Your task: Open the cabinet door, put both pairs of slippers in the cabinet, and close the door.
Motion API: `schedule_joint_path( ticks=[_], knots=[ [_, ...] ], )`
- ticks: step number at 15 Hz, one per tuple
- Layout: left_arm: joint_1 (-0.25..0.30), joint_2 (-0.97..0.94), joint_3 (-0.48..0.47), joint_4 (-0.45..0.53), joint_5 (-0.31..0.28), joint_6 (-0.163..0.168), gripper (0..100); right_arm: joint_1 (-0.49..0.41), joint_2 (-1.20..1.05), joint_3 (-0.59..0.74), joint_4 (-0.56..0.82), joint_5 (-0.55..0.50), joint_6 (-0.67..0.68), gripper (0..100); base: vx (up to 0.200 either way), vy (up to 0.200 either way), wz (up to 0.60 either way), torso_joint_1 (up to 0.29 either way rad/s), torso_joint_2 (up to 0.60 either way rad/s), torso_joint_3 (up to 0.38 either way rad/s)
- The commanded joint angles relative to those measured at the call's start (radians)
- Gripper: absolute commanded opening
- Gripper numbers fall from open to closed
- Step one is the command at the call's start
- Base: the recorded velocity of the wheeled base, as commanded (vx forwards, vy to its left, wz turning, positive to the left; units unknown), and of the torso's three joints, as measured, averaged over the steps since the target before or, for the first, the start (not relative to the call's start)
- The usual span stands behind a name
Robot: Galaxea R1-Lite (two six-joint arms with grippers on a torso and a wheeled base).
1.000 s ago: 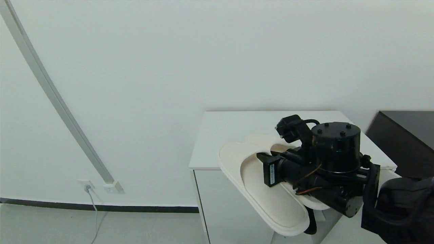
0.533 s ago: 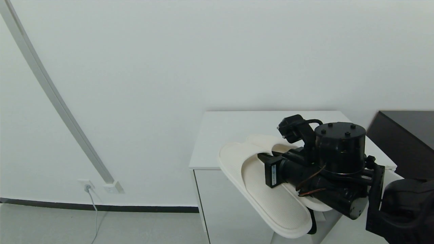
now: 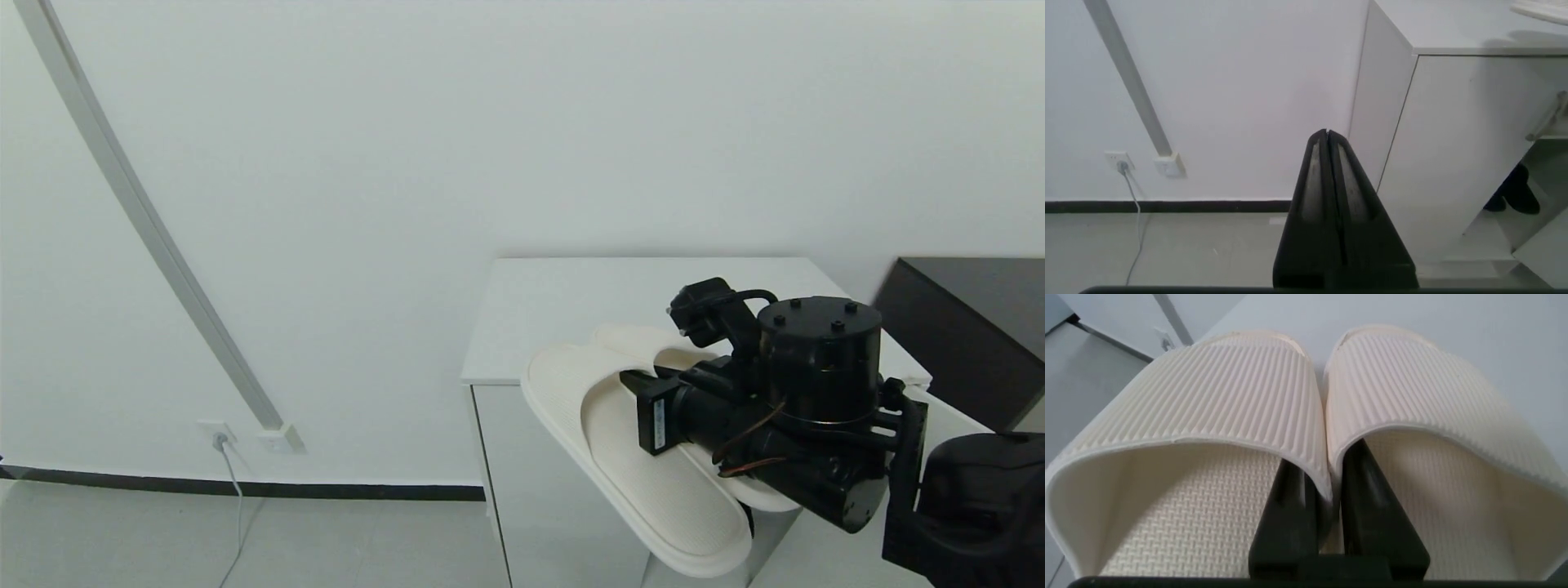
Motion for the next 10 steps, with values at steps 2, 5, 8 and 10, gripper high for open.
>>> schedule_joint_path(
  ticks=[2, 5, 8, 10],
  knots=[
    [0.0, 0.001, 0.0, 0.0, 0.0, -0.001, 0, -0.001, 0.006, 0.0, 0.001, 0.0, 0.0, 0, -0.2, 0.0, 0.0, -0.01, 0.0, -0.002],
    [0.0, 0.001, 0.0, 0.0, 0.0, -0.001, 0, 0.001, 0.008, 0.001, 0.001, 0.0, 0.0, 0, -0.2, 0.0, 0.0, 0.004, 0.01, -0.001],
    [0.0, 0.001, 0.0, 0.0, 0.0, -0.001, 0, 0.002, 0.009, 0.004, 0.001, -0.002, 0.0, 0, 0.0, 0.0, 0.0, 0.0, 0.0, 0.0],
    [0.0, 0.001, 0.0, 0.0, 0.0, -0.001, 0, 0.002, 0.012, 0.006, 0.001, -0.002, -0.001, 0, 0.0, 0.0, 0.0, 0.0, 0.0, 0.0]
  ],
)
